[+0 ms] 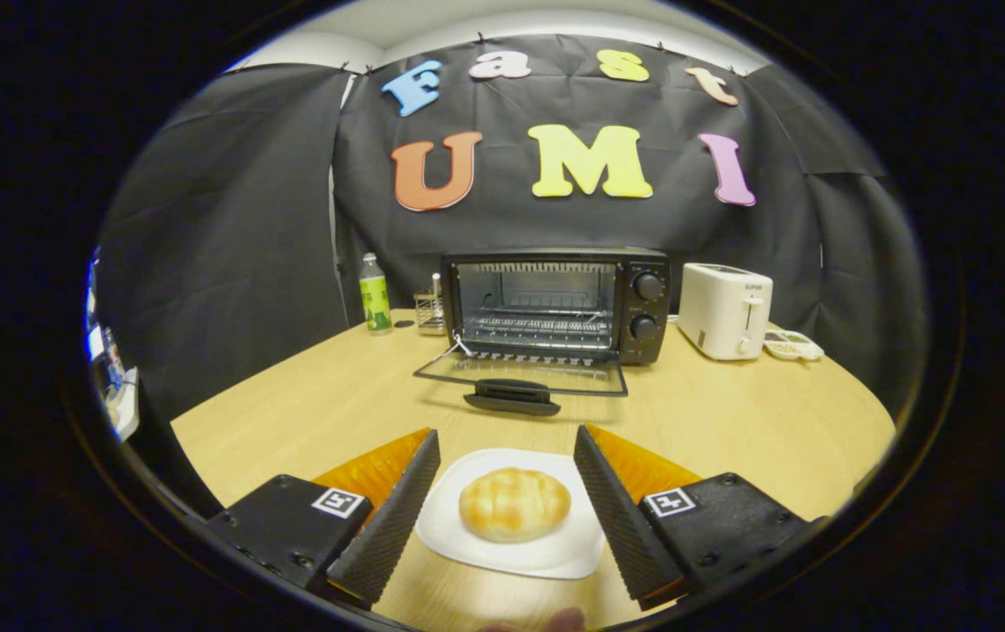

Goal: Open the toaster oven, put the food inside, and close the toaster oven door.

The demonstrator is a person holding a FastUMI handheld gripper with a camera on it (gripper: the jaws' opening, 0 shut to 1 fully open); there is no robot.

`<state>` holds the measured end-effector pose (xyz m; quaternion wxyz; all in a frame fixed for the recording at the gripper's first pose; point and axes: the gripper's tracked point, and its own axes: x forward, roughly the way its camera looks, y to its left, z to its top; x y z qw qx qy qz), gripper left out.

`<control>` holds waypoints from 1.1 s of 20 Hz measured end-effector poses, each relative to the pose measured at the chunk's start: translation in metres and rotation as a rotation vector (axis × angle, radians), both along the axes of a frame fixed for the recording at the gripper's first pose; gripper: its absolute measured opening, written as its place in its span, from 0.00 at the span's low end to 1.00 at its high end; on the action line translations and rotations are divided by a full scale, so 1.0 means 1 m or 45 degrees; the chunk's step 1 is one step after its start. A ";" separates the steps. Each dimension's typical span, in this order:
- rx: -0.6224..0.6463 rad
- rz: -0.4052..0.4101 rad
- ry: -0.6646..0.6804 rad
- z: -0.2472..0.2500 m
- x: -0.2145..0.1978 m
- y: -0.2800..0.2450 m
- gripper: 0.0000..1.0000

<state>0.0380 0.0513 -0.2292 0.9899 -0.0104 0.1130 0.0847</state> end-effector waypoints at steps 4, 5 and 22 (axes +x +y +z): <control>-0.033 -0.021 0.035 -0.023 -0.001 -0.002 1.00; -0.043 -0.017 0.044 -0.026 -0.003 -0.001 1.00; 0.034 -0.068 0.329 -0.058 -0.003 -0.005 0.98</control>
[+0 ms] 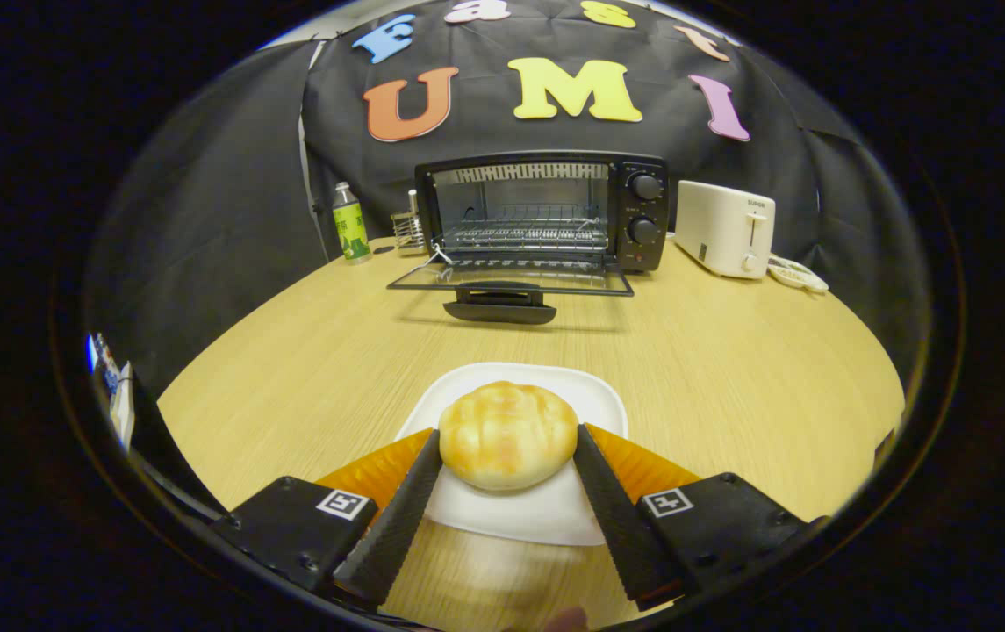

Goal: Open the toaster oven, put the food inside, and close the toaster oven door.

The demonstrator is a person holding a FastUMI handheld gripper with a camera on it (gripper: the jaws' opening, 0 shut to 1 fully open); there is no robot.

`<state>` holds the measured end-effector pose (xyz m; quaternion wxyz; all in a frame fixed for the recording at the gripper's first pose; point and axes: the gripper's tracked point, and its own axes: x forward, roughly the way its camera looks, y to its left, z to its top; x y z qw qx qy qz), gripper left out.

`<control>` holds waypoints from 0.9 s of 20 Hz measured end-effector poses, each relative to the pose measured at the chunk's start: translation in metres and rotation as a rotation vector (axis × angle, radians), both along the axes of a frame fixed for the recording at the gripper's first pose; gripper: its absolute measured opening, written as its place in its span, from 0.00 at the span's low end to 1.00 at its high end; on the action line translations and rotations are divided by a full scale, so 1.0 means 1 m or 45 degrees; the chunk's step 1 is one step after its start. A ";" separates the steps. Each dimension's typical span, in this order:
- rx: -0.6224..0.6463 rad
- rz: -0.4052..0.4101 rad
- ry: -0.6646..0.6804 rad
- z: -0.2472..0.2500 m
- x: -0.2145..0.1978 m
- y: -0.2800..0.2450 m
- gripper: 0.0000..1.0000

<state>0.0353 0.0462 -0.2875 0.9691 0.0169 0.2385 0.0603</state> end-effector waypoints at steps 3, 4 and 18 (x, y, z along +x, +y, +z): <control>0.091 -0.010 0.009 0.003 0.000 0.003 0.88; 0.120 -0.011 0.011 0.006 0.001 0.005 0.85; 0.596 -0.017 -0.181 0.115 0.069 0.041 0.64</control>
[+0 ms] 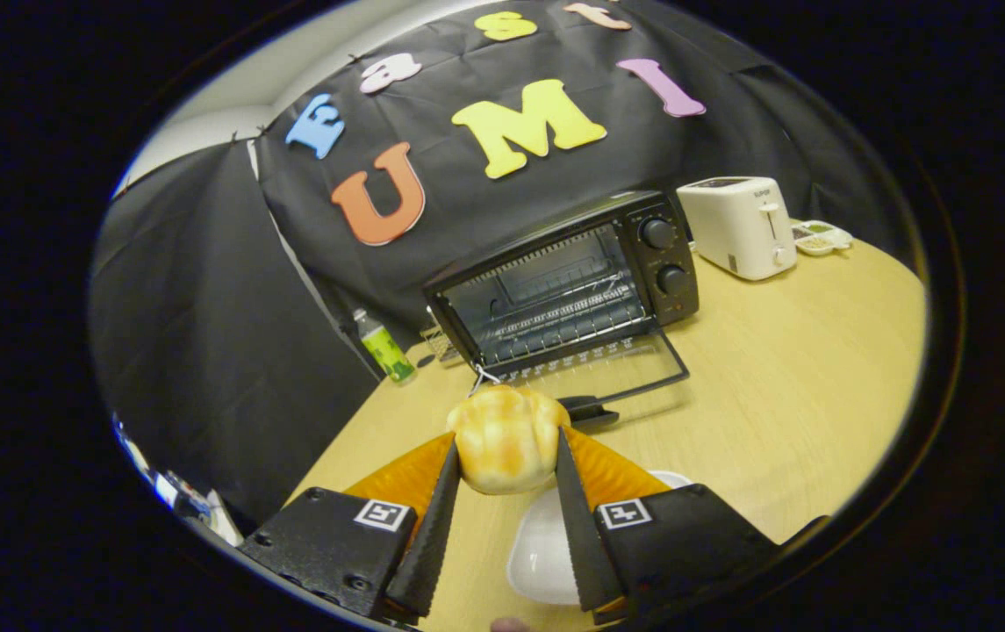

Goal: Open the toaster oven, put the food inside, and close the toaster oven door.

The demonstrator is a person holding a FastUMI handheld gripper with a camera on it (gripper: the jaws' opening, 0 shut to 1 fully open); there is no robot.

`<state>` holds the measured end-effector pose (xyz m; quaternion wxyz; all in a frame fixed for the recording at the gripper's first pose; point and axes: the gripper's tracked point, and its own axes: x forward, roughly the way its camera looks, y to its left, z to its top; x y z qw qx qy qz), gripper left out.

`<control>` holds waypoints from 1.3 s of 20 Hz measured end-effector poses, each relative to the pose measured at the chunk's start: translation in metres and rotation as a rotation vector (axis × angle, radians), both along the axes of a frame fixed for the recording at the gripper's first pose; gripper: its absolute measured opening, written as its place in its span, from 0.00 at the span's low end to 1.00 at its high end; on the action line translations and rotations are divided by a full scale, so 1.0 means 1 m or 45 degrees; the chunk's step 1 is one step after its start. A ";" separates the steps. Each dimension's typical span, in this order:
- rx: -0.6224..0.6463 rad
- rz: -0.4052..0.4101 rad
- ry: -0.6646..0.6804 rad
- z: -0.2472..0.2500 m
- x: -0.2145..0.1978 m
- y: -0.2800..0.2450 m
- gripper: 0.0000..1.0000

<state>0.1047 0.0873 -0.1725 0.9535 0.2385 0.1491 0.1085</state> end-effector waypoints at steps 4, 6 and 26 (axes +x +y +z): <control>0.124 -0.069 -0.029 0.030 0.046 -0.003 0.64; 0.139 -0.109 -0.036 0.037 0.072 -0.007 0.64; -0.082 -0.375 0.089 -0.002 0.269 -0.036 0.64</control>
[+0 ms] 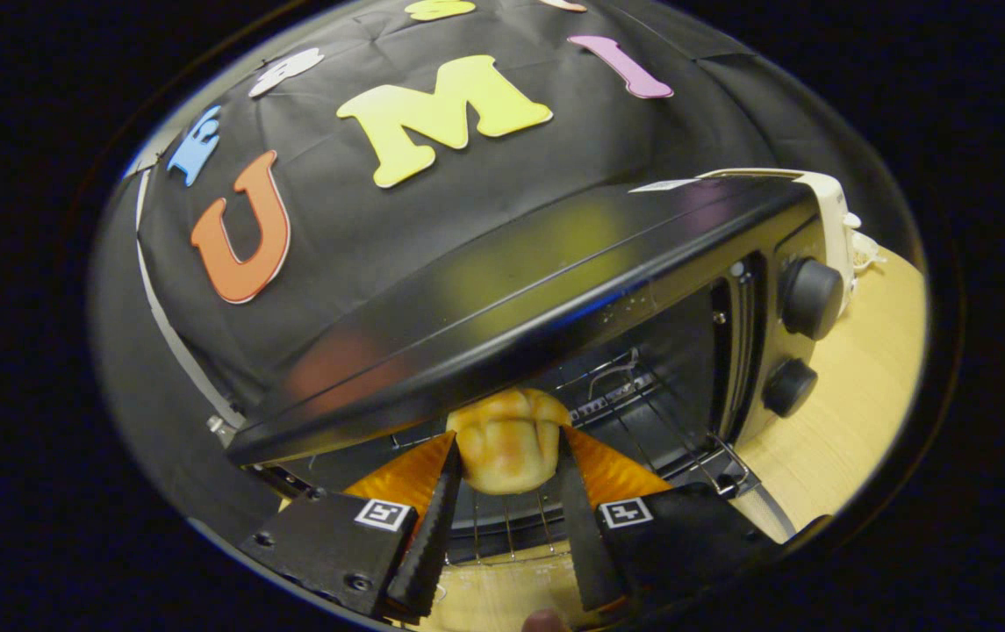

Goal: Open the toaster oven, put the food inside, and close the toaster oven door.

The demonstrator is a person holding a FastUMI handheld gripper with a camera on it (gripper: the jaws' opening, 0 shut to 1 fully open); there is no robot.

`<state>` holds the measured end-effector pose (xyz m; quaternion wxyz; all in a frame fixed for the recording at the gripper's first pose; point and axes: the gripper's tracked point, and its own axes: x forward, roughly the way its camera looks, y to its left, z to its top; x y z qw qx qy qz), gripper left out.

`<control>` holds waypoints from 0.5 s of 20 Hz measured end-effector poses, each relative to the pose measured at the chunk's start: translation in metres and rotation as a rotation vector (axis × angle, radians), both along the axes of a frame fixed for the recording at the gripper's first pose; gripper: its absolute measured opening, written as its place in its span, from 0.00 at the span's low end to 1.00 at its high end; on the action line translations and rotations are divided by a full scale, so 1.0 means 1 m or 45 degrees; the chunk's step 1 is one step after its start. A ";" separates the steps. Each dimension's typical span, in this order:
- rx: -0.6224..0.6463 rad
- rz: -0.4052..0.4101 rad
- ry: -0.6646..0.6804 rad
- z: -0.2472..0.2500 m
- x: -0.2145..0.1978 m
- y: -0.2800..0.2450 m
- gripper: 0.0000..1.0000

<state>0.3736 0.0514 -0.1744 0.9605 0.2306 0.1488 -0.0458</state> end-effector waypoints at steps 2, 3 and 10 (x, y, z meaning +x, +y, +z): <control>-0.026 -0.013 -0.013 -0.002 0.004 0.002 0.71; -0.044 -0.023 -0.012 -0.002 0.002 0.001 0.74; -0.091 -0.017 -0.008 0.006 -0.019 0.010 0.97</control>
